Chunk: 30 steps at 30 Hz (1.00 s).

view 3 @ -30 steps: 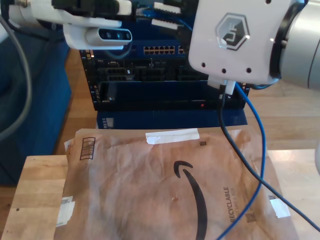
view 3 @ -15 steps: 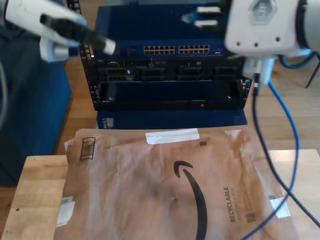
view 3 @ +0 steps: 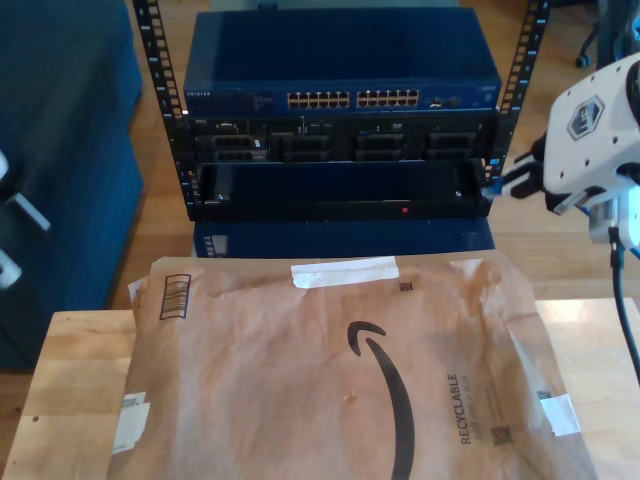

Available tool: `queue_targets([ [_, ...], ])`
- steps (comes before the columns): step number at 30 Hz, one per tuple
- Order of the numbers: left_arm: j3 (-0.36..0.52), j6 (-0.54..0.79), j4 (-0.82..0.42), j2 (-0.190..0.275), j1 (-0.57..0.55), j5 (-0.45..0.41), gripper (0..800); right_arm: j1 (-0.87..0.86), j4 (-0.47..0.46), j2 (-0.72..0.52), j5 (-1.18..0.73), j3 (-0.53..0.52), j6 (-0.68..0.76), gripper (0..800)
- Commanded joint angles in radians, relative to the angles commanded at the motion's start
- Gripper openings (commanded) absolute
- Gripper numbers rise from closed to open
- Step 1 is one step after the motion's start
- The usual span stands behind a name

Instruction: Grab the cable and plug it in

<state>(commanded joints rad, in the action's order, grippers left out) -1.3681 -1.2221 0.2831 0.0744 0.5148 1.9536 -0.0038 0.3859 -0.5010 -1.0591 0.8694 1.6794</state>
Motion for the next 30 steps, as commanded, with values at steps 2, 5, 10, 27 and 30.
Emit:
queue_targets([
  [2,0.066,0.046,-0.048,0.023,0.051,0.000,798,0.000,-0.031,0.023,-0.002,0.002,0.021,1],
  [5,0.175,0.144,-0.089,0.064,0.121,-0.009,798,0.000,-0.048,0.055,-0.003,0.000,0.025,1],
  [10,0.330,0.400,-0.106,0.123,0.325,-0.026,798,0.000,-0.048,0.081,-0.002,0.000,0.028,1],
  [27,0.790,0.879,-0.347,0.285,0.830,-0.232,798,0.003,-0.046,0.100,0.005,-0.014,0.071,1],
  [30,0.867,0.941,-0.393,0.307,0.908,-0.310,798,0.008,-0.044,0.098,0.005,-0.020,0.072,1],
])
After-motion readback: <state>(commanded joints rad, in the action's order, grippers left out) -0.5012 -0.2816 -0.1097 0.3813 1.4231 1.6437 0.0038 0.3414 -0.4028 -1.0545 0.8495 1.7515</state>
